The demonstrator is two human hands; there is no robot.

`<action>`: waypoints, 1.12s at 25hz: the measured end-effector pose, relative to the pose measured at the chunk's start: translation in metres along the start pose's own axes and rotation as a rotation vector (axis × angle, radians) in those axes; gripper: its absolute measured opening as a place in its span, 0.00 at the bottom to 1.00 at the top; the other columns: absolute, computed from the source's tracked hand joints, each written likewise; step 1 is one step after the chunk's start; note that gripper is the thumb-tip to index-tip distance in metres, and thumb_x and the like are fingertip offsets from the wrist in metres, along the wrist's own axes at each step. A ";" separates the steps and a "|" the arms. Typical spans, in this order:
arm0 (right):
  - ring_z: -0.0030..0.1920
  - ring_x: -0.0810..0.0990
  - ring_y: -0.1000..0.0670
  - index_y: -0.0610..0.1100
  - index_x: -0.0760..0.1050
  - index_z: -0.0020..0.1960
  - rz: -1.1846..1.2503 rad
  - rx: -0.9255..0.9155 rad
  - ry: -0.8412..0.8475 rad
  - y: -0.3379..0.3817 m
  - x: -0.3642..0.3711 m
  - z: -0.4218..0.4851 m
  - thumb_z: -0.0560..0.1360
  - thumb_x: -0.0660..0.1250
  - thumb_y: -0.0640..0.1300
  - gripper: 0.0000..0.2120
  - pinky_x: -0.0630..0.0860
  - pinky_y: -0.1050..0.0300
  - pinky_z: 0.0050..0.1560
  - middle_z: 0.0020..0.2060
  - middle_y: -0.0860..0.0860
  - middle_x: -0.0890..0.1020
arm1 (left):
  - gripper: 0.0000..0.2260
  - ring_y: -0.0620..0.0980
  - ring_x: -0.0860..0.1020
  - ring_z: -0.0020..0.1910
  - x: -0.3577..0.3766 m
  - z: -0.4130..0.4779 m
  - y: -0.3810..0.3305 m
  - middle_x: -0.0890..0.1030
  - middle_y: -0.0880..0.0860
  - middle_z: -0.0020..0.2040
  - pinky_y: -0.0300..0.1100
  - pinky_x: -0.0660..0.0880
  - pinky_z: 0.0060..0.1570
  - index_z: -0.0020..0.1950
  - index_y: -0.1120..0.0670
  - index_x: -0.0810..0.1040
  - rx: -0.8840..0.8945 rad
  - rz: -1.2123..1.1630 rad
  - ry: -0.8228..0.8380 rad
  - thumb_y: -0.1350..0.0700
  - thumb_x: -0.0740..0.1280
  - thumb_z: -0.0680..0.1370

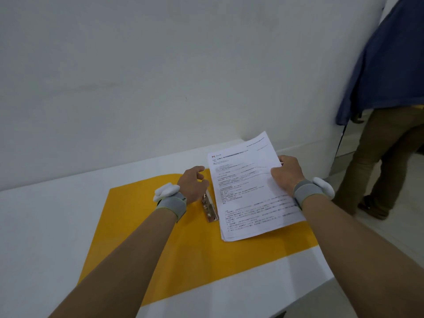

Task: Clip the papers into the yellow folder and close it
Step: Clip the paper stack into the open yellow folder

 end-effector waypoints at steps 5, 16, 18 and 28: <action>0.43 0.77 0.43 0.35 0.79 0.54 -0.037 0.044 0.051 -0.013 0.012 0.006 0.72 0.62 0.32 0.13 0.76 0.53 0.47 0.43 0.44 0.80 | 0.16 0.55 0.76 0.53 0.005 0.006 0.012 0.77 0.56 0.57 0.43 0.72 0.49 0.64 0.55 0.75 -0.024 0.028 0.005 0.61 0.66 0.75; 0.45 0.78 0.43 0.32 0.79 0.57 -0.055 0.114 0.108 -0.022 0.008 0.016 0.73 0.62 0.32 0.15 0.78 0.45 0.57 0.56 0.37 0.82 | 0.21 0.55 0.75 0.60 0.006 0.008 0.021 0.75 0.56 0.63 0.41 0.69 0.49 0.65 0.53 0.73 -0.083 0.047 -0.017 0.62 0.69 0.73; 0.42 0.75 0.44 0.30 0.77 0.59 -0.069 0.135 0.137 -0.021 0.010 0.015 0.73 0.61 0.32 0.16 0.77 0.41 0.57 0.58 0.35 0.80 | 0.21 0.54 0.75 0.57 0.006 0.007 0.021 0.76 0.55 0.62 0.41 0.70 0.49 0.65 0.53 0.73 -0.094 0.019 -0.017 0.62 0.69 0.73; 0.44 0.78 0.42 0.32 0.78 0.59 -0.123 0.110 0.207 -0.015 0.025 0.010 0.73 0.62 0.33 0.16 0.79 0.50 0.51 0.54 0.37 0.82 | 0.21 0.51 0.75 0.51 0.006 0.007 0.020 0.79 0.55 0.55 0.41 0.70 0.48 0.67 0.56 0.70 -0.104 -0.051 -0.003 0.64 0.67 0.74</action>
Point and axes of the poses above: each hand's wrist, its own z-axis towards the middle knuckle, its own x-axis out of the palm, y = z × x, the point moved 2 cm from there along z, towards the middle knuckle
